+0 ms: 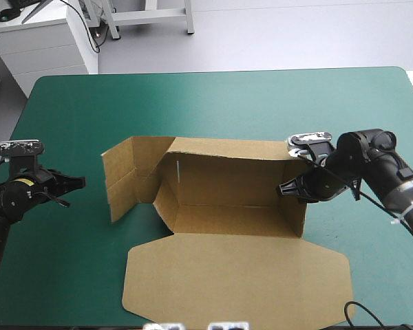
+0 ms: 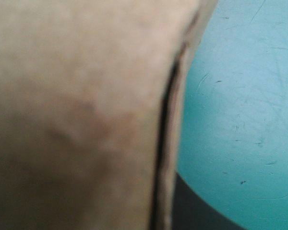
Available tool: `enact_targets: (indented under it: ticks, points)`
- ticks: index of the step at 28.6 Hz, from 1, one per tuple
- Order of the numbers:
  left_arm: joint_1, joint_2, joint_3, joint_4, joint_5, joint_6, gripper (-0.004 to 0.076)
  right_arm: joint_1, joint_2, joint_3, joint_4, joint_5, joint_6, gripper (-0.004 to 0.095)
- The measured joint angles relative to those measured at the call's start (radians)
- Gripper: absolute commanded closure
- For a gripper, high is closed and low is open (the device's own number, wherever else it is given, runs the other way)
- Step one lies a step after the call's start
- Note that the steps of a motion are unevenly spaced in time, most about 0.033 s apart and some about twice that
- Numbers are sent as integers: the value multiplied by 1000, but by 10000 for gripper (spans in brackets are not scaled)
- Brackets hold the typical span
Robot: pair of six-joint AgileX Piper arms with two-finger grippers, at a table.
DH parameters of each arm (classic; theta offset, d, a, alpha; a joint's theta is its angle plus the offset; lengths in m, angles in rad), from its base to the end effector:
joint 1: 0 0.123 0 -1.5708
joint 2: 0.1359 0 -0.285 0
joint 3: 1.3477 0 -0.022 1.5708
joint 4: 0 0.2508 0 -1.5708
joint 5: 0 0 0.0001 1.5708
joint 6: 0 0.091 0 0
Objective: Fold the box
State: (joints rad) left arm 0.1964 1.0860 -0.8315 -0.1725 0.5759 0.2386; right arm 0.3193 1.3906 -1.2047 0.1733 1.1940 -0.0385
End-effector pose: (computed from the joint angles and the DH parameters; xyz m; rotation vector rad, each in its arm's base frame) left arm 0.2180 0.0347 0.3098 -0.0707 2.3025 0.0407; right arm 0.2462 0.0968 0.3186 -0.4531 2.8396 0.2990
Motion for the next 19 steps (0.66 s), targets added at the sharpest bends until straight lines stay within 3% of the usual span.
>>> enact_targets:
  ticks: [5,13,19]
  points:
    - [0,0,0,11,1,4,712,-1,142,-177,-23,61,-1,922]
    - [0,0,0,14,1,5,712,-1,328,-386,-69,51,5,921]
    - [0,0,0,14,1,5,712,1,437,-460,-124,0,93,892]
